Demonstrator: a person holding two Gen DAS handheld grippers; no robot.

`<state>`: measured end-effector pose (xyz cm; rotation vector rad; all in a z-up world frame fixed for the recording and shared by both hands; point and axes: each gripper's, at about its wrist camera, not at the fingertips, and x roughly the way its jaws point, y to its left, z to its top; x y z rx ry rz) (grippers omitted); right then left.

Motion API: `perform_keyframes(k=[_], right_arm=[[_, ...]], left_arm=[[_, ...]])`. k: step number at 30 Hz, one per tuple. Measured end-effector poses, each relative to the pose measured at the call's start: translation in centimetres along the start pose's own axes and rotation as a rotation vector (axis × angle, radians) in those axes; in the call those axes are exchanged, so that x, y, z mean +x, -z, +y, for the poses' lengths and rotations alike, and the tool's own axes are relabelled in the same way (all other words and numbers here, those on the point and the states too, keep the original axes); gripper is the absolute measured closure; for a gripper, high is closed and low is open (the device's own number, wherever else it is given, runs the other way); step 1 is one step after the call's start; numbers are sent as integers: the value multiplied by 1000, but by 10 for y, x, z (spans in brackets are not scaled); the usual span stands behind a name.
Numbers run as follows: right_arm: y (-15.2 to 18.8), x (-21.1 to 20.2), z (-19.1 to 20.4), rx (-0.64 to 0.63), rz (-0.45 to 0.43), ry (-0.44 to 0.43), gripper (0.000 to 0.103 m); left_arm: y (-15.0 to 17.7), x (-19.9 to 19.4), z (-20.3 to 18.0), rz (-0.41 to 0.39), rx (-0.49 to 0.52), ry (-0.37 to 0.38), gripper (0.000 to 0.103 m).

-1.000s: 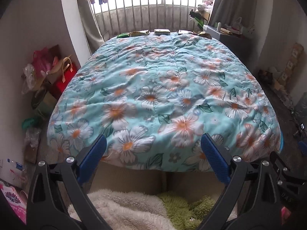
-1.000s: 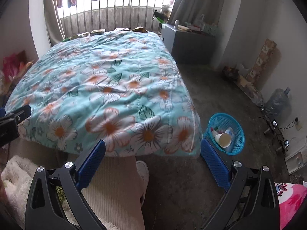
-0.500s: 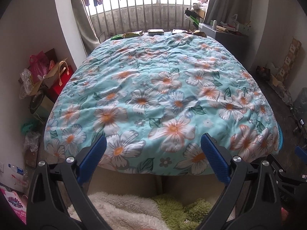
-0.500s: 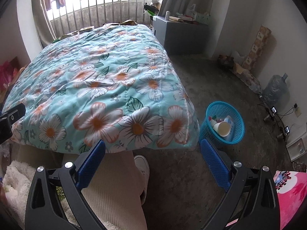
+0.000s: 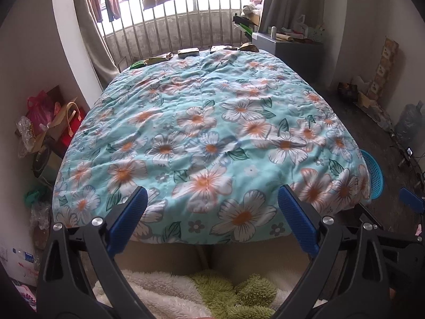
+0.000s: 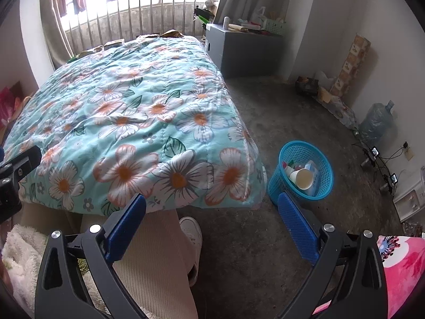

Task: Collect trash

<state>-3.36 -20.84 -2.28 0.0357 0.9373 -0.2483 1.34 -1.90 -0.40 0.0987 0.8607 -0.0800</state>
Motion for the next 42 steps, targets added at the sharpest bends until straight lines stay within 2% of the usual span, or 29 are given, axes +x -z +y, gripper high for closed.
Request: perform_keyframes(k=[11, 42], right_arm=[[0, -2, -5, 17, -8, 15, 6], [0, -3, -10, 29, -15, 17, 6]], left_arm=[[1, 1, -5, 9, 26, 9, 9], [4, 2, -2, 19, 23, 8, 9]])
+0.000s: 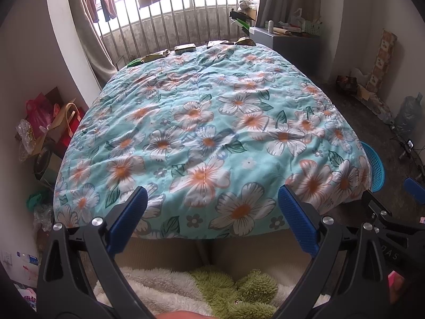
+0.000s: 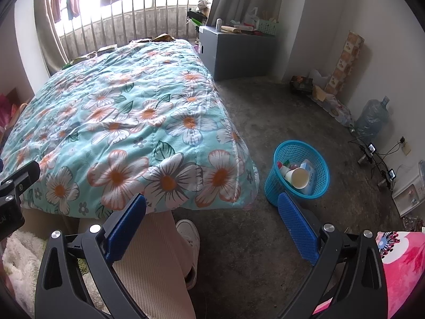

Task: Collect trash

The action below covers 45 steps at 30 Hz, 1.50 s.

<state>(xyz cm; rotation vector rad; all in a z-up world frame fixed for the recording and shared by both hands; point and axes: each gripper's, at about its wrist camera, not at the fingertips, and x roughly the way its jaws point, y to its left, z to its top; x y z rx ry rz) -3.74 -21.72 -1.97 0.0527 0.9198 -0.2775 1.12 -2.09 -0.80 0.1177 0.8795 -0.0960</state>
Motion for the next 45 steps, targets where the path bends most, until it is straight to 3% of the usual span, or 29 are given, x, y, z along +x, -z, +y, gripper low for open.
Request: perform_keyframes(k=[45], right_arm=[[1, 1, -2, 14, 3, 3, 6]], left_arm=[[3, 7, 4, 43, -2, 0, 9]])
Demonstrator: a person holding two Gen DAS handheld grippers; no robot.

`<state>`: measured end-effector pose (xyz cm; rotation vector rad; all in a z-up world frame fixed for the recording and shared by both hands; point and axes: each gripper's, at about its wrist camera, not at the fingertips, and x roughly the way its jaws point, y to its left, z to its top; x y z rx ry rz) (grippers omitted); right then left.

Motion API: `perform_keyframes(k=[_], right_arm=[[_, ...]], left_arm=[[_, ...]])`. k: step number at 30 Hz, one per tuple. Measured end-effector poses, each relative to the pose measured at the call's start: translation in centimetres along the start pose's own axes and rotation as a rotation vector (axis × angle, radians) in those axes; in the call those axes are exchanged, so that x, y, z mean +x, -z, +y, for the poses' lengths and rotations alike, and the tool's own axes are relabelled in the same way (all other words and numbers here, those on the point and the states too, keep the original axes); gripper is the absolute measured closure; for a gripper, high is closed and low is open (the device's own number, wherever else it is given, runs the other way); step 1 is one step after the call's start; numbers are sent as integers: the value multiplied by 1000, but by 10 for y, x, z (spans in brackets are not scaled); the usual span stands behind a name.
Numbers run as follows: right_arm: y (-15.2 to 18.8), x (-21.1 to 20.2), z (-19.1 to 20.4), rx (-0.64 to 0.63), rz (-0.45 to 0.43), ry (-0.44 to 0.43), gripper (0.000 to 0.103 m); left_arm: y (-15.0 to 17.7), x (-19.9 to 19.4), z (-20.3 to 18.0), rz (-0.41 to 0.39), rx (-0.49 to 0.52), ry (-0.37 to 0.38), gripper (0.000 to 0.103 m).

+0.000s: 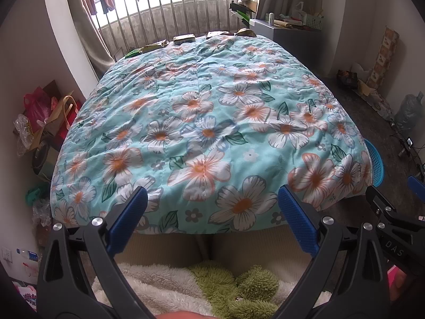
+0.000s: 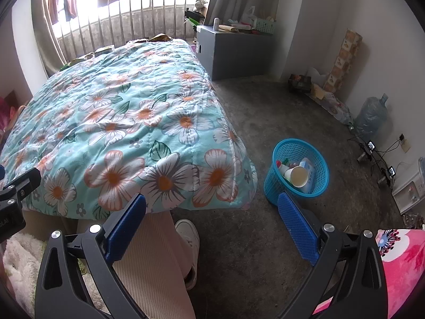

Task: Collect trash

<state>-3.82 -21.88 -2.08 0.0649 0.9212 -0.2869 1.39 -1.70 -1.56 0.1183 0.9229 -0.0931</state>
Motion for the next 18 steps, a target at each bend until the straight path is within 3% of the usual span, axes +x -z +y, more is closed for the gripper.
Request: perform_keyframes(k=[18], right_arm=[[0, 0, -1, 6, 0, 1, 6]], left_arm=[[0, 1, -1, 7, 3, 1, 9]])
